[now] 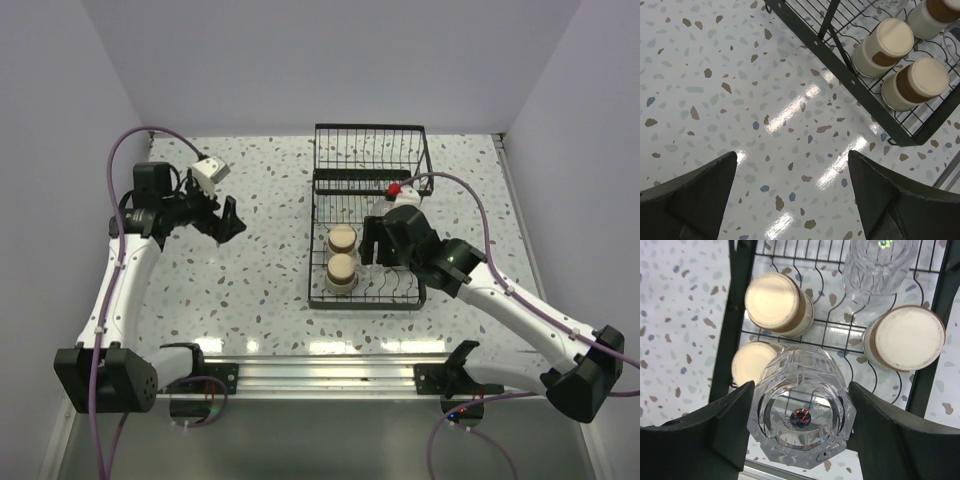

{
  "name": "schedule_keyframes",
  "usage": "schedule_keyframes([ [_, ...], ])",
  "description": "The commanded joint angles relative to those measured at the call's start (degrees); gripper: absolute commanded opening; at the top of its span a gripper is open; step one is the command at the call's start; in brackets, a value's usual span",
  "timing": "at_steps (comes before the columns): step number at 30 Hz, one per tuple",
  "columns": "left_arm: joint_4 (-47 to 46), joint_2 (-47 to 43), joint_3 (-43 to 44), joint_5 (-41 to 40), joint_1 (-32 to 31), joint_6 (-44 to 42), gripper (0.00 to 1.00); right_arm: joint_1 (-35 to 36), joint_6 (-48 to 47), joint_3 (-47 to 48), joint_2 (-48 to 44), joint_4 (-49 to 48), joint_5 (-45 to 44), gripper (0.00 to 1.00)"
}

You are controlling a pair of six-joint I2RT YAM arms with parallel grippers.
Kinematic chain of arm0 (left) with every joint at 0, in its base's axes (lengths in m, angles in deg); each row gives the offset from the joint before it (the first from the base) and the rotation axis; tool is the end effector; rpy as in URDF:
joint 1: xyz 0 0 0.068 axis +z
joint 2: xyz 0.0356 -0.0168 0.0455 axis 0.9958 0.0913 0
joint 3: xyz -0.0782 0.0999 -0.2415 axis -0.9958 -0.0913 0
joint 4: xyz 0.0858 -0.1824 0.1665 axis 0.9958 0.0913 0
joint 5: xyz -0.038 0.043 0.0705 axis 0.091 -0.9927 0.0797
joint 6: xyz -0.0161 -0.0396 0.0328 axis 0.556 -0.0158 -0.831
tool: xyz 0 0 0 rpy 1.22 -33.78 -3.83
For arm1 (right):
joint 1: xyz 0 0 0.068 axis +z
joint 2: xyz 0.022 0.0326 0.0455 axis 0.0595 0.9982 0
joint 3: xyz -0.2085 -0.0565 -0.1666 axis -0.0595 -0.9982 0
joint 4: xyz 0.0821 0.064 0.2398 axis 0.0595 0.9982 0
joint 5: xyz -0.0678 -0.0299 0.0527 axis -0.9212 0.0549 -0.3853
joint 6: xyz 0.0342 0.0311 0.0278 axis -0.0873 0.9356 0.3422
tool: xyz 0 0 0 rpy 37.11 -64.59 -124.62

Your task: Unload the cups from the dish rack

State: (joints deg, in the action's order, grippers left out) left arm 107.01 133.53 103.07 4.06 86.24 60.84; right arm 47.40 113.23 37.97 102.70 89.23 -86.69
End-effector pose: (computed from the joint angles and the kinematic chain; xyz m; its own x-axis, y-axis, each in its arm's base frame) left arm 0.2414 -0.0154 0.3351 -0.5036 0.2462 -0.8281 0.6252 0.7654 -0.1527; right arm 0.1760 0.1542 0.3104 -0.6596 0.0511 -0.7499 -0.1684 0.9623 0.2136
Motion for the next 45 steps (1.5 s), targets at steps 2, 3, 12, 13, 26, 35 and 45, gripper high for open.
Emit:
schedule_keyframes([
  [2,0.18,-1.17,4.02,7.57,0.19,0.11,0.93,0.31,0.9,6.32,-2.84,-5.23,-0.88,0.0],
  [3,0.09,-1.34,4.2,8.9,0.19,0.11,0.91,0.31,0.99,6.68,-3.27,-6.89,-0.09,0.0],
  [12,-11.85,-2.31,1.3,31.48,0.11,17.03,0.81,0.57,6.34,4.66,-3.63,-34.45,14.06,0.0],
  [13,-15.86,-2.66,1.04,33.07,-0.07,18.64,0.81,0.49,6.87,4.32,-3.19,-37.72,15.46,0.0],
  [26,-43.66,-5.83,-0.81,35.63,-4.02,48.26,0.83,5.67,9.96,9.76,9.1,-60.33,18.28,0.0],
  [35,-52.37,-5.74,-3.01,34.75,-5.17,56.79,0.55,7.16,11.1,9.67,11.49,-65.96,18.28,0.0],
  [45,-45.88,-5.83,1.54,34.32,-4.73,54.91,0.0,7.08,10.67,7.65,14.22,-62.03,20.05,0.52],
])
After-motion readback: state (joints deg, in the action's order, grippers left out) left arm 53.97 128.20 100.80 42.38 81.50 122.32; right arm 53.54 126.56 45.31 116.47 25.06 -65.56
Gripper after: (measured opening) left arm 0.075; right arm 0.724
